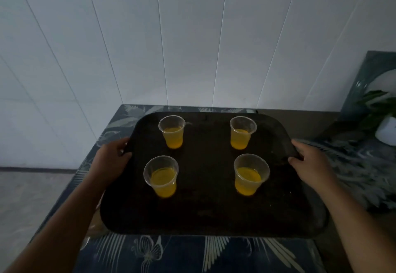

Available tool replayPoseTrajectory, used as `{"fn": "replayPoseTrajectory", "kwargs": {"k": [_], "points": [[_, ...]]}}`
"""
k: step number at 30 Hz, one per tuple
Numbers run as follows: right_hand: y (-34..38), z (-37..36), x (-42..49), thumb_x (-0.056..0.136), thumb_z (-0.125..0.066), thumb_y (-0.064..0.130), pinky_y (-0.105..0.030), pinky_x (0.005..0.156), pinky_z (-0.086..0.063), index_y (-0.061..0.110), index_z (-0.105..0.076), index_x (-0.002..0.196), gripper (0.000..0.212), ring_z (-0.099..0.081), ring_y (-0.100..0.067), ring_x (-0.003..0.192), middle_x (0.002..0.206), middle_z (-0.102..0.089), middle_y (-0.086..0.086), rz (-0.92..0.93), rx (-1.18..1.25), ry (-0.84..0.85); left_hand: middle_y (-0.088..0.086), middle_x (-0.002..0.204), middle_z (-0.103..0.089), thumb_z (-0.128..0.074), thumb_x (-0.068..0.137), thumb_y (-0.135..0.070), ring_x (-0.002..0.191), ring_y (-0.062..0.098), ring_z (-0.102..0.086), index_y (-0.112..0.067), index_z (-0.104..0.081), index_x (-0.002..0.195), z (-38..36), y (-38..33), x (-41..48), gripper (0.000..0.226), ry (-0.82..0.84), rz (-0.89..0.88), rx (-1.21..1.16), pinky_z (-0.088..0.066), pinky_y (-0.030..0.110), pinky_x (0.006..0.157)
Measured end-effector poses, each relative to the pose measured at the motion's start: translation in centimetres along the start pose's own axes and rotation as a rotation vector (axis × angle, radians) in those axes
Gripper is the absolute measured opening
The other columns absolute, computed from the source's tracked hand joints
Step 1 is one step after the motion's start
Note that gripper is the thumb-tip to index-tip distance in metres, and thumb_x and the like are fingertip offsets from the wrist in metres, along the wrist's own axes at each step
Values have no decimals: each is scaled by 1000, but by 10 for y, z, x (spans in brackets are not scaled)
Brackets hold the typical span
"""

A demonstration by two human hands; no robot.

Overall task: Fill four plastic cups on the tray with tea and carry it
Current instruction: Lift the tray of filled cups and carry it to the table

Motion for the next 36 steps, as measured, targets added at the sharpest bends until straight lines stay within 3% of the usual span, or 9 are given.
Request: {"fn": "replayPoseTrajectory", "kwargs": {"k": [3, 6, 10, 15, 19, 24, 29, 33, 36], "points": [[11, 13, -3, 93, -63, 0, -39, 102, -46, 18, -57, 143, 54, -60, -26, 122, 131, -65, 1, 30, 43, 37, 9, 111, -73, -67, 90, 9, 97, 23, -65, -18, -68, 134, 15, -11, 0, 51, -19, -11, -54, -45, 35, 91], [21, 25, -7, 91, -61, -4, -37, 96, -49, 21, -64, 135, 50, -65, -25, 112, 120, -71, -1, 62, 71, 44, 10, 104, -73, -67, 89, 11, 85, 21, -65, -29, -73, 118, 25, -19, -2, 50, -60, -32, -85, -45, 35, 88], [32, 40, -10, 92, -61, -7, -37, 93, -45, 17, -64, 134, 49, -63, -24, 107, 106, -66, 2, 80, 105, 37, 12, 106, -70, -67, 89, 12, 83, 22, -63, -7, -70, 131, 34, -27, -5, 46, -96, -5, -108, -45, 35, 89], [42, 55, -16, 93, -58, -10, -30, 84, -39, 10, -61, 135, 46, -58, -20, 104, 105, -61, 1, 103, 124, 11, 12, 109, -70, -66, 90, 10, 92, 25, -64, -8, -68, 134, 42, -38, -11, 48, -117, -10, -118, -48, 37, 89], [47, 54, -19, 94, -60, -5, -33, 85, -40, 14, -61, 135, 45, -60, -21, 105, 104, -63, 2, 115, 124, 52, 16, 107, -71, -67, 89, 9, 93, 27, -64, -8, -69, 133, 48, -29, -23, 47, -138, 16, -109, -48, 36, 90], [65, 35, -24, 95, -59, -6, -22, 67, -38, 13, -62, 132, 41, -58, -15, 95, 100, -63, 2, 160, 167, 123, 14, 104, -71, -69, 90, 6, 94, 31, -67, -8, -70, 132, 69, -1, -47, 44, -181, 114, -97, -51, 42, 90], [99, 6, -30, 91, -61, -12, -34, 87, -43, 0, -62, 130, 41, -61, -25, 103, 100, -64, -7, 230, 207, 157, 12, 99, -72, -72, 88, 7, 90, 30, -67, -6, -69, 131, 106, 37, -77, 45, -266, 206, -113, -52, 44, 94], [142, -26, -41, 91, -67, 3, -46, 99, -50, 40, -67, 115, 44, -65, -26, 112, 112, -71, -4, 331, 228, 210, 15, 102, -73, -71, 88, 9, 90, 29, -66, -4, -68, 133, 144, 74, -108, 46, -339, 276, -140, -54, 47, 97], [185, -57, -61, 93, -67, 5, -41, 97, -48, 26, -66, 127, 39, -62, -23, 113, 110, -67, 0, 389, 271, 275, 18, 110, -73, -68, 89, 12, 93, 27, -65, -1, -67, 133, 183, 105, -142, 45, -411, 345, -176, -50, 38, 89]]}}
Point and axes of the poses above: each hand's wrist, its own x-axis towards the middle knuckle, its own z-axis out of the back of the hand, y = z × x, the point moved 2 cm from there along x, towards the middle knuckle
